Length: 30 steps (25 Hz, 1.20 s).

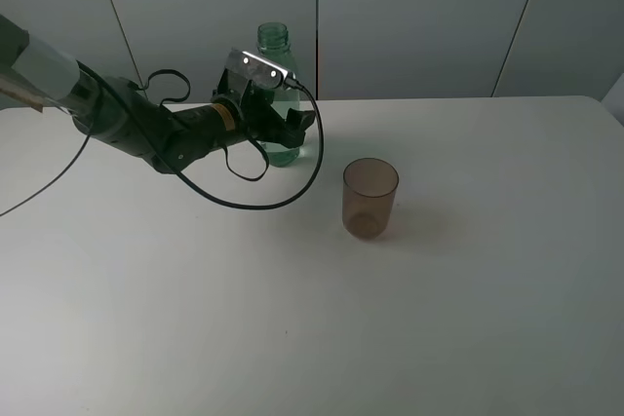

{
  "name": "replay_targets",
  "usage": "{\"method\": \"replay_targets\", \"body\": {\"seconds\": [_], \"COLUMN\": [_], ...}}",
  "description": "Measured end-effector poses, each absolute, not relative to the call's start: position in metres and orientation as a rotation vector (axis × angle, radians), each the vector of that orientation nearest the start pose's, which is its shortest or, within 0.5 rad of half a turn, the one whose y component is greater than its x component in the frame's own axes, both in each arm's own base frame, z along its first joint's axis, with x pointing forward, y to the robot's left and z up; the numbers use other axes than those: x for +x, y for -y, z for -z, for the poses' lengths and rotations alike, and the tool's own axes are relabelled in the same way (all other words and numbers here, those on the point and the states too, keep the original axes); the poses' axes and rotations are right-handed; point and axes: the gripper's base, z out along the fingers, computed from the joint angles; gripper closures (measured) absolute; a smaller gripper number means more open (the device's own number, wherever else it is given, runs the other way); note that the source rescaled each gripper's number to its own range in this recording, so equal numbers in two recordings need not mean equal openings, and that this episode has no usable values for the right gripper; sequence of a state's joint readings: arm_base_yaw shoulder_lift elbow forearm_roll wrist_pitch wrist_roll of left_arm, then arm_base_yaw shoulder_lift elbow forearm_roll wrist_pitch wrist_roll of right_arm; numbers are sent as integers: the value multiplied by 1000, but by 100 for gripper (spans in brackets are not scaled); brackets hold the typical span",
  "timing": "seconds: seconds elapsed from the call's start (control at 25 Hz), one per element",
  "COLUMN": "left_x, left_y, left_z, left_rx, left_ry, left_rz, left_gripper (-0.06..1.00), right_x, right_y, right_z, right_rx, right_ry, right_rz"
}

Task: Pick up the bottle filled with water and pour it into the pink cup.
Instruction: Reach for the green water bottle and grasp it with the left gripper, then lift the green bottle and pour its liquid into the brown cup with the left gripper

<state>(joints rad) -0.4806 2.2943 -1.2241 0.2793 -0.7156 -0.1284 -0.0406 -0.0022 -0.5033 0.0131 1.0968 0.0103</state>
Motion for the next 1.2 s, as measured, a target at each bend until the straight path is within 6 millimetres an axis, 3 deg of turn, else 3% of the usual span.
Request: {"method": "replay_targets", "body": {"seconds": [0.16,0.2,0.24,0.32,0.36,0.68,0.84,1.04,1.2], "left_x": [400,400,401,401,401,401,401,394,385], "left_y": [226,226,226,225,225,225,226,233,241], "left_z": [-87,-88,-88,-88,-88,-89,-102,-138,-144], "left_rx": [633,622,613,604,600,602,630,826,1028], "left_ry": [-1763,-1764,-1764,-1766,-1767,-1758,-1763,-1646,-1587], "left_rz": [443,443,443,441,441,436,428,380,246], "left_gripper": [-6,2,20,94,89,90,90,90,90], "right_x": [-7,-7,-7,-7,-7,-7,-7,-7,-7], "right_y": [-1,-1,-1,-1,-1,-1,-1,-1,-1], "right_z": [-275,-275,-275,-275,-275,-275,-275,-275,-275], "right_rx": [52,52,52,52,52,52,52,52,52], "right_ry": [-2074,-2074,-2074,-2074,-2074,-2074,-2074,-2074,-2074], "right_rz": [3,3,3,3,3,3,3,3,3]}}
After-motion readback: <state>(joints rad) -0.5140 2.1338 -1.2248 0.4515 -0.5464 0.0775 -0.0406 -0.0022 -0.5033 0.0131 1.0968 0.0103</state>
